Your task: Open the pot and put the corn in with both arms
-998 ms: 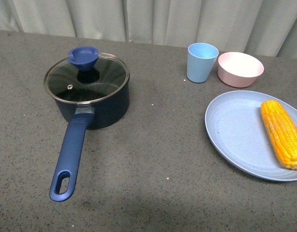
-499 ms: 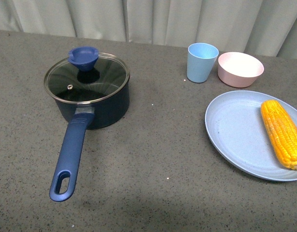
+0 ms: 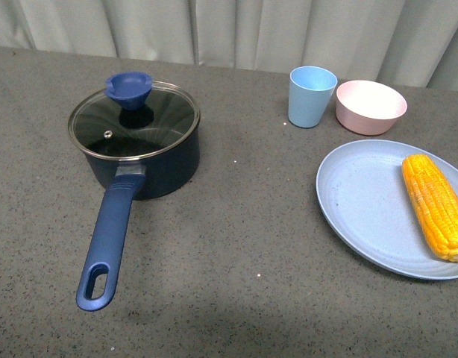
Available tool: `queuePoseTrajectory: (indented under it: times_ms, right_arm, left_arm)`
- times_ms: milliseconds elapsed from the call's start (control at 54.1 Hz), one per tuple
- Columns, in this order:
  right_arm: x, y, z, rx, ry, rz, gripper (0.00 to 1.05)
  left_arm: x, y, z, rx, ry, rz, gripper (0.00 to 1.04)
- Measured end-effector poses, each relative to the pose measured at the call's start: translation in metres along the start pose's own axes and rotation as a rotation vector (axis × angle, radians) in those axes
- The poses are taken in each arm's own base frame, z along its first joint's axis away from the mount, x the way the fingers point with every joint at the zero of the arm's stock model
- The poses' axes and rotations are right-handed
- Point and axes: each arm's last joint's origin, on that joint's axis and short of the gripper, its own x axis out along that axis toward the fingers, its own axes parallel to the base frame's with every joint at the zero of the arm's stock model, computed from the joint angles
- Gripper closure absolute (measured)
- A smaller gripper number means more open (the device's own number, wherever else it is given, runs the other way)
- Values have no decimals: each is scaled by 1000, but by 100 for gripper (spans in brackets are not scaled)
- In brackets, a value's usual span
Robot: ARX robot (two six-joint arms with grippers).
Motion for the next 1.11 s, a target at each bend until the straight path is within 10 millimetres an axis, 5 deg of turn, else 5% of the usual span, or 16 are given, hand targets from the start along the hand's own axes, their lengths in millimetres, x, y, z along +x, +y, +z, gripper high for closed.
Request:
queuePoseTrajectory:
  times_ms: [850, 961, 1109]
  right_arm:
    - [0, 0, 0, 0, 0, 0, 9]
    - [0, 0, 0, 0, 0, 0, 9]
    - [0, 0, 0, 0, 0, -1, 9]
  left_arm:
    - [0, 0, 0, 0, 0, 0, 6]
    - [3, 0, -7, -4, 93, 219, 7]
    - [11, 1, -9, -29, 123, 244, 6]
